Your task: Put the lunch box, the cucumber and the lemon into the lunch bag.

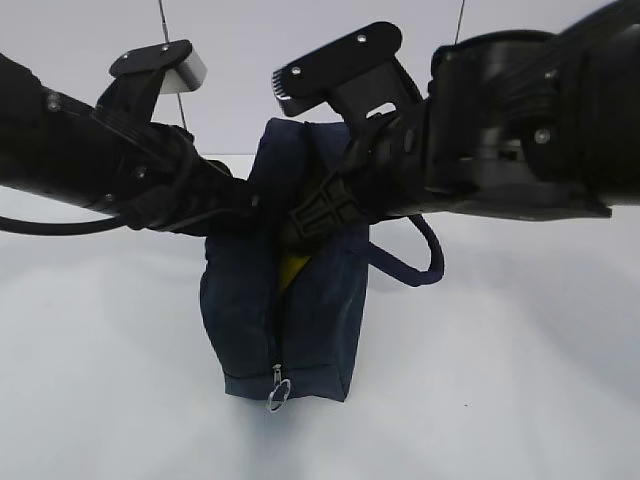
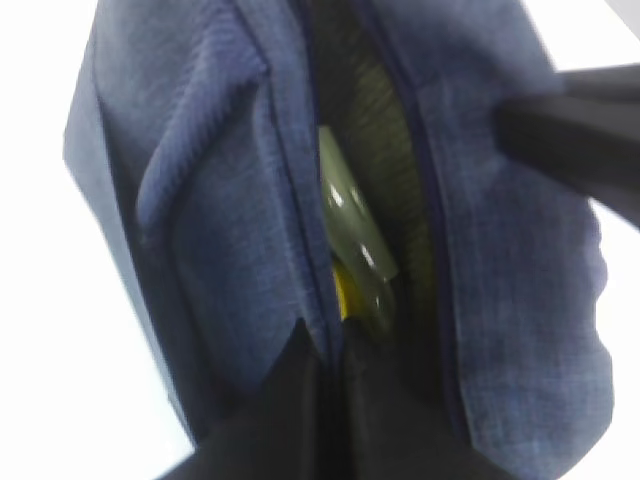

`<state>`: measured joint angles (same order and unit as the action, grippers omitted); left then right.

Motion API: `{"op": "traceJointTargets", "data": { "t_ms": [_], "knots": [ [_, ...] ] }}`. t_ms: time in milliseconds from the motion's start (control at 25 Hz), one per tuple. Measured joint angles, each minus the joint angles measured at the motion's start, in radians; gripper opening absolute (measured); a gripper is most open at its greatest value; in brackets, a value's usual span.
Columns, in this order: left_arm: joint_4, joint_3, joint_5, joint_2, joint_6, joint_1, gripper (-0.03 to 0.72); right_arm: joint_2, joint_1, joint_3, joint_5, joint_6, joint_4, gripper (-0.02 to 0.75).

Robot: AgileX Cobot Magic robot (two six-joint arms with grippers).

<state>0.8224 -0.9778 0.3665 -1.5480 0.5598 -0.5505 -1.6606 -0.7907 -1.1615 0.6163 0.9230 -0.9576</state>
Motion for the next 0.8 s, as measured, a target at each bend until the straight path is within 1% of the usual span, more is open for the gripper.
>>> {"op": "traceJointTargets", "data": {
  "t_ms": [400, 640, 800],
  "knots": [
    [0.000, 0.000, -0.057, -0.021, 0.000, 0.000, -0.007, 0.000, 0.000, 0.010, -0.028, 0.220, -0.214, 0.008],
    [0.006, 0.000, -0.081, -0.048, 0.000, 0.000, -0.007, -0.026, 0.000, 0.012, -0.057, 0.257, -0.285, 0.008],
    [0.007, 0.000, -0.117, -0.055, 0.000, 0.000, -0.007, -0.049, 0.000, 0.012, -0.057, 0.361, -0.362, 0.008]
  ]
}}
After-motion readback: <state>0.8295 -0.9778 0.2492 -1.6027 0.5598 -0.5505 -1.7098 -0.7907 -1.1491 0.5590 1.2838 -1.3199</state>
